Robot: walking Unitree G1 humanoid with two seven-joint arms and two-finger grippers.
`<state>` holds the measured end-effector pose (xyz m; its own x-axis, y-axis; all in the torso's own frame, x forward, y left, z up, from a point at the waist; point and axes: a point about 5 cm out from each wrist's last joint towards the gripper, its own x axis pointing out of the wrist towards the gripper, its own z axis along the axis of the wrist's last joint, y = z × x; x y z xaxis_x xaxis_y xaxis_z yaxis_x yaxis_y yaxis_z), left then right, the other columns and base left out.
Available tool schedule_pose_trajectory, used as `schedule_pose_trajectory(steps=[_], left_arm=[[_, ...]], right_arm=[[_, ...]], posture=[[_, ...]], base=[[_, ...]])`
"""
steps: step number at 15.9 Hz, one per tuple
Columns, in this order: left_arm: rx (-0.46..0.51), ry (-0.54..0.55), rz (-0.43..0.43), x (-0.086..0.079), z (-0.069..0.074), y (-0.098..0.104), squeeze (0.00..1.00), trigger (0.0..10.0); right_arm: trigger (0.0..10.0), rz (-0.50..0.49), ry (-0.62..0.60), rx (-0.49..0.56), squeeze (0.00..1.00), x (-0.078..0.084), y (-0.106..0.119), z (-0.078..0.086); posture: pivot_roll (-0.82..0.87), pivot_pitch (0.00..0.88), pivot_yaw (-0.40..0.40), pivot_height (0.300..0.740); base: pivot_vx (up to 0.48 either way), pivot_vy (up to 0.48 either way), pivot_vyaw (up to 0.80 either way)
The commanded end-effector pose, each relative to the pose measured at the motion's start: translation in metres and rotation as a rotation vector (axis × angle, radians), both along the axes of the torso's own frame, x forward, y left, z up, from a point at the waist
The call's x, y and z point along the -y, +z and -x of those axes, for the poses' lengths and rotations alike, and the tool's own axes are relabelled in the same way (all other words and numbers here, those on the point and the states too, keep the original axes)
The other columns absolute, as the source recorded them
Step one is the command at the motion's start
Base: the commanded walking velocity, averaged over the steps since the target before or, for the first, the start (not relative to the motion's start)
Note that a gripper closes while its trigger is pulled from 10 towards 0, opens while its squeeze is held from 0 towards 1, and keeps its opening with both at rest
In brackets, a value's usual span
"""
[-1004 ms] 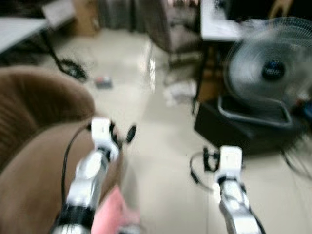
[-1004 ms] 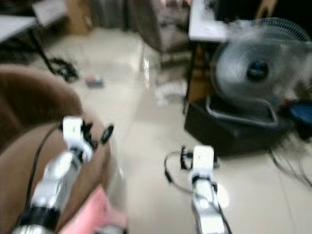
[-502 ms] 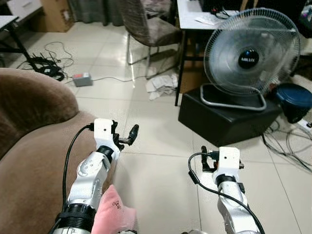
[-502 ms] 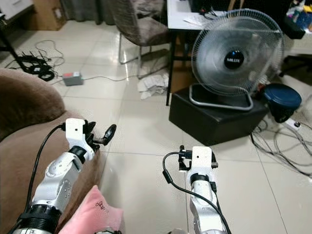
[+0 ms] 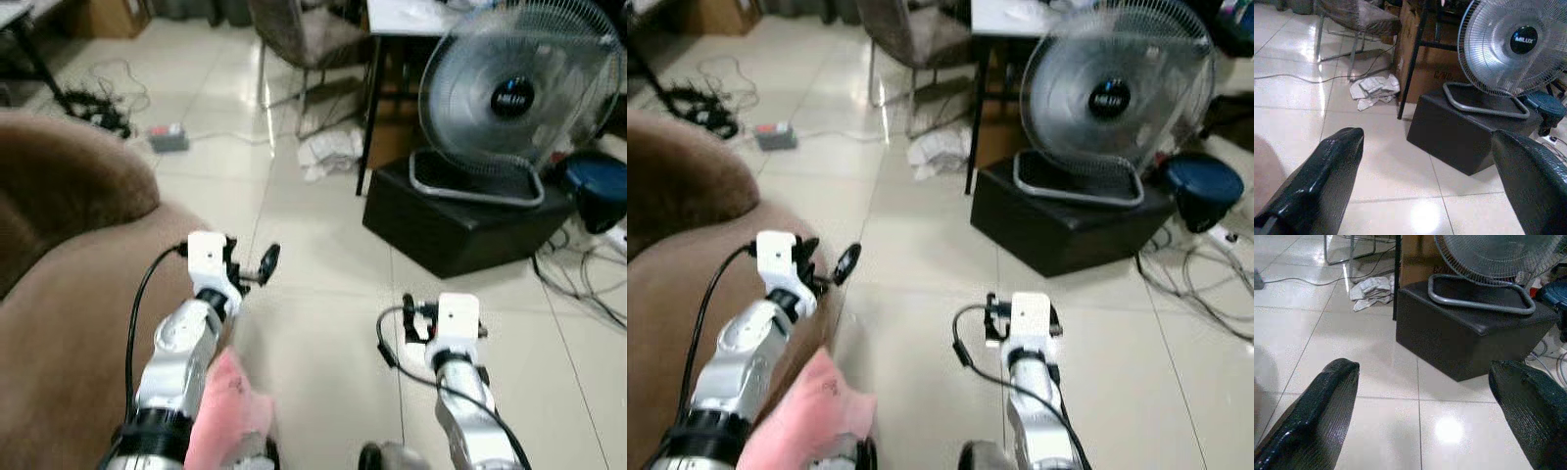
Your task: Move the pillow to the sofa from floor
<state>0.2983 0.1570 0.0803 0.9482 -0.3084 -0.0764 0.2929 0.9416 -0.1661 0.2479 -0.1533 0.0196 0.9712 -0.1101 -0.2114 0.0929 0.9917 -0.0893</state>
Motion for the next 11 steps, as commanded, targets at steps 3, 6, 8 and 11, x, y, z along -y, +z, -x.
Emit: schedule_pose_trajectory(steps=[3,6,8,11], left_arm=[[-0.013,0.019,0.005,-0.0029,0.0018,-0.0017,0.0,10.0],[-0.017,0.026,0.007,-0.004,0.0015,-0.0024,0.0,10.0],[-0.019,0.025,0.008,-0.0044,0.0016,-0.0025,0.0,10.0],[-0.024,0.018,0.005,-0.0031,0.0022,-0.0031,0.0,10.0]], right_arm=[[10.0,0.0,-0.001,-0.016,0.0,0.0002,-0.0049,0.0052],[10.0,0.001,-0.003,-0.018,0.0,0.0005,-0.0059,0.0063],[10.0,0.001,-0.004,-0.02,0.0,0.0008,-0.0063,0.0069],[10.0,0.002,-0.004,-0.023,0.0,0.0013,-0.0078,0.0079]], posture=[[0.03,0.064,0.017,0.74],[0.03,0.065,0.02,0.74],[0.02,0.067,0.02,0.74],[0.02,0.068,0.02,0.74]], base=[[-0.39,0.0,0.0],[-0.106,0.0,0.0],[0.0,0.0,0.0],[0.0,0.0,0.0]])
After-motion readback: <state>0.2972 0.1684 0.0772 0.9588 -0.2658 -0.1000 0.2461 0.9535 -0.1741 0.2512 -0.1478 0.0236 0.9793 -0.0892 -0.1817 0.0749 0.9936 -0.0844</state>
